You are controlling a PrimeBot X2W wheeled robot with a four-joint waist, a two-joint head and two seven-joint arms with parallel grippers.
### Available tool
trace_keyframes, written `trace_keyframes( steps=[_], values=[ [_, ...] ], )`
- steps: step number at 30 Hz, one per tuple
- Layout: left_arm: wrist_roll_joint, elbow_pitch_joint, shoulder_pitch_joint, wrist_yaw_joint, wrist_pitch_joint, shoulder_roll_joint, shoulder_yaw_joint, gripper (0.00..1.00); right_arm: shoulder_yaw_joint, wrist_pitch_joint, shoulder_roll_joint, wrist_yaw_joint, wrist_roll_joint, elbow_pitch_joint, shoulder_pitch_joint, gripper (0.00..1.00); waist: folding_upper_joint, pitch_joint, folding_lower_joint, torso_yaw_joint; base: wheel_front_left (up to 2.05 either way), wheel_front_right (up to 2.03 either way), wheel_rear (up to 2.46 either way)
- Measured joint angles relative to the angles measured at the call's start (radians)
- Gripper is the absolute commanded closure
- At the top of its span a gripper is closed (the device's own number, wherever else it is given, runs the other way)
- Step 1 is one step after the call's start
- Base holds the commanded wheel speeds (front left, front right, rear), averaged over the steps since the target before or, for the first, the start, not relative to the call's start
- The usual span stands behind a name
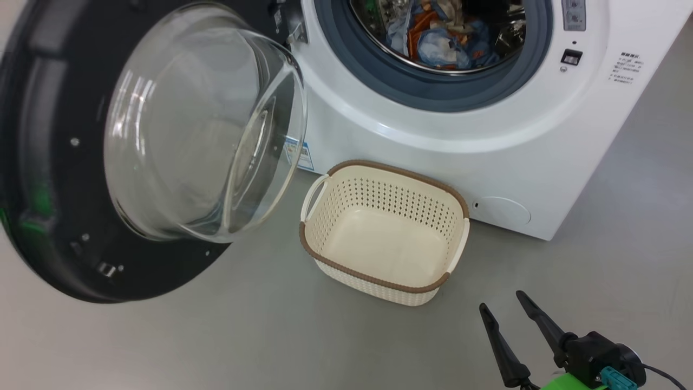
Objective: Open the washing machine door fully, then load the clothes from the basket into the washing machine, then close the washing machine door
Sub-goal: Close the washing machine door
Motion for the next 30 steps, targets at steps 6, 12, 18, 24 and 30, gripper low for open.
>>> trace_keyframes(
  steps=[6, 12, 18, 24, 30],
  values=[
    [-0.001, -0.137, 0.068, 0.057, 0.025, -0.061, -0.009, 1.00, 0.001, 0.000, 0.022, 0.000, 0.002, 0.003, 0.000, 0.00, 0.0000, -0.024, 0.0000, -0.010, 0.00, 0.00, 0.00],
    [-0.001, -0.284, 0.141, 0.124, 0.087, -0.113, -0.043, 1.00, -0.005, 0.000, 0.039, 0.000, 0.003, 0.003, 0.013, 0.00, 0.0000, -0.048, 0.0000, -0.029, 0.00, 0.00, 0.00],
    [-0.001, -0.404, 0.181, 0.194, 0.111, -0.159, -0.053, 1.00, -0.014, 0.000, 0.057, 0.000, 0.003, 0.005, 0.026, 0.00, 0.0000, -0.068, 0.0000, -0.046, 0.00, 0.00, 0.00],
    [-0.008, -0.522, 0.217, 0.260, 0.113, -0.222, -0.066, 1.00, -0.016, 0.000, 0.076, 0.000, 0.004, 0.005, 0.026, 0.00, 0.0000, -0.083, 0.0000, -0.075, 0.00, 0.00, 0.00],
    [-0.034, -0.548, 0.253, 0.272, 0.096, -0.250, -0.111, 1.00, -0.014, 0.000, 0.080, 0.000, 0.007, 0.006, 0.026, 0.00, 0.0000, -0.090, 0.0000, -0.115, 0.00, 0.00, 0.00]
  ],
)
